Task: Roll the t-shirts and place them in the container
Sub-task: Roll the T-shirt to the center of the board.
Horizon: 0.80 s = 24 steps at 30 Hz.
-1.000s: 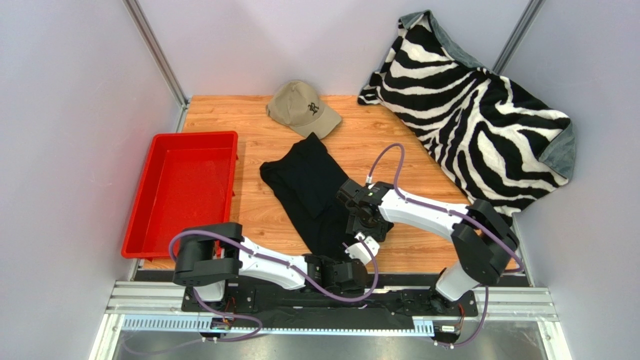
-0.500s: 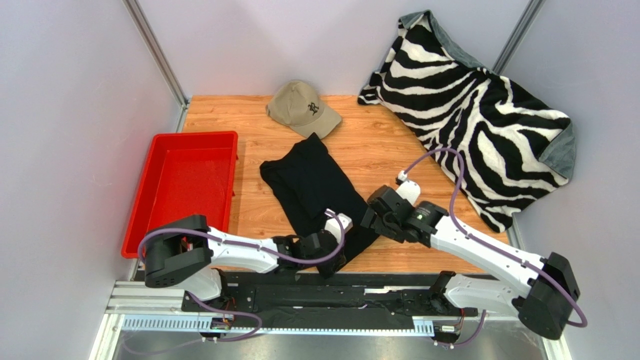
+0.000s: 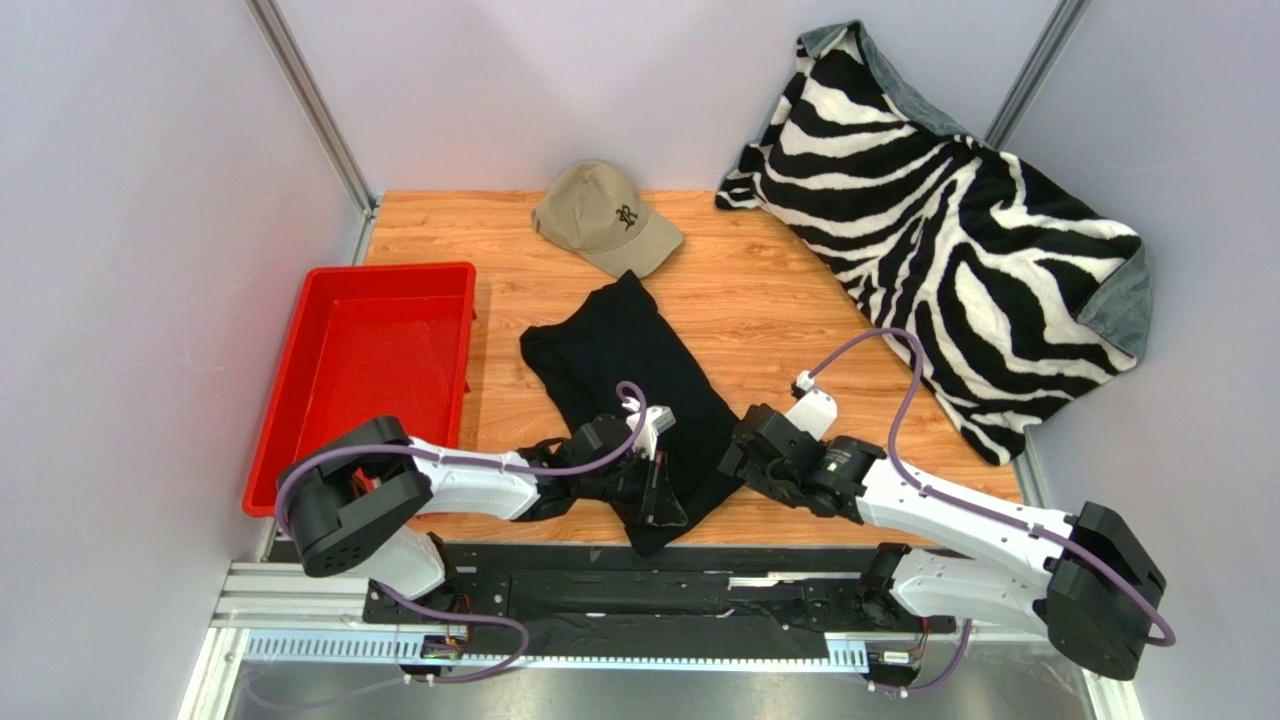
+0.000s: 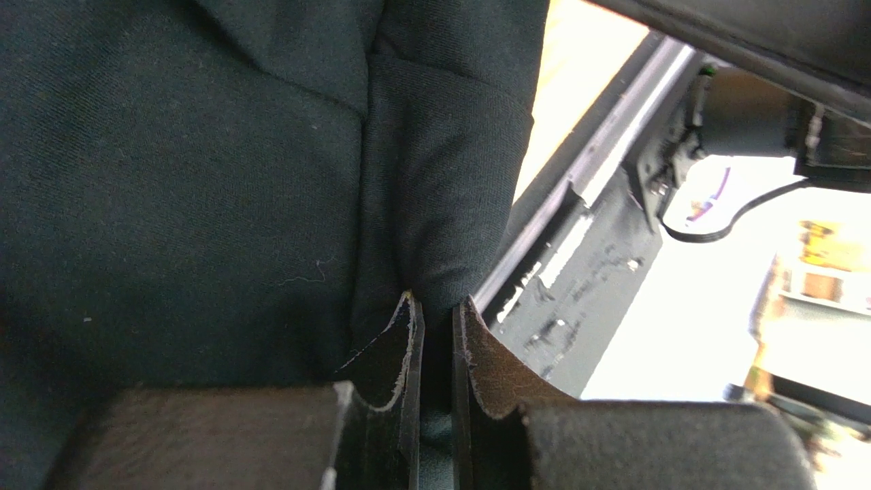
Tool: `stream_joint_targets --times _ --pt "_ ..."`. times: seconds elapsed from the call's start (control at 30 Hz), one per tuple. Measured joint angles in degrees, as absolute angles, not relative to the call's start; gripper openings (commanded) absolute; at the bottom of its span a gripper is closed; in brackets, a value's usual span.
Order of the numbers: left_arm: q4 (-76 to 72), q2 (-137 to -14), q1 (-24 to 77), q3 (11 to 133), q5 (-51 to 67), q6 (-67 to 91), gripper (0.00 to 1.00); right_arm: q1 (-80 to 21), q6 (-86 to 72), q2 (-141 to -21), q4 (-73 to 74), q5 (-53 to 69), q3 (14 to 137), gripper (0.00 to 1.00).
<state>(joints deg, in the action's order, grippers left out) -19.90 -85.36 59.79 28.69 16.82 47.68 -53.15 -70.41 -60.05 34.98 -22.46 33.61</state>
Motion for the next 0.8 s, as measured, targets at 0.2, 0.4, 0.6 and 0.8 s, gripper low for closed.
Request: stream_joint_targets --times 0.2,0.4,0.6,0.8 --pt "-22.2 -87.6 57.4 28.4 23.5 49.8 0.04 -53.2 -72.2 -64.2 33.4 -25.3 33.4 0.53" --pt "-22.6 -88.0 56.8 28.4 25.7 50.3 0.17 -53.1 -72.1 -71.0 34.7 -25.8 35.8 0.24" --pt "-19.7 -86.2 56.6 28.5 24.8 48.2 0.49 -50.9 -69.7 -75.2 41.0 -24.6 42.7 0.14" --pt "-8.5 -78.1 58.5 31.7 17.3 42.1 0.52 -48.5 -65.3 -78.8 47.3 -24.5 47.4 0.14"
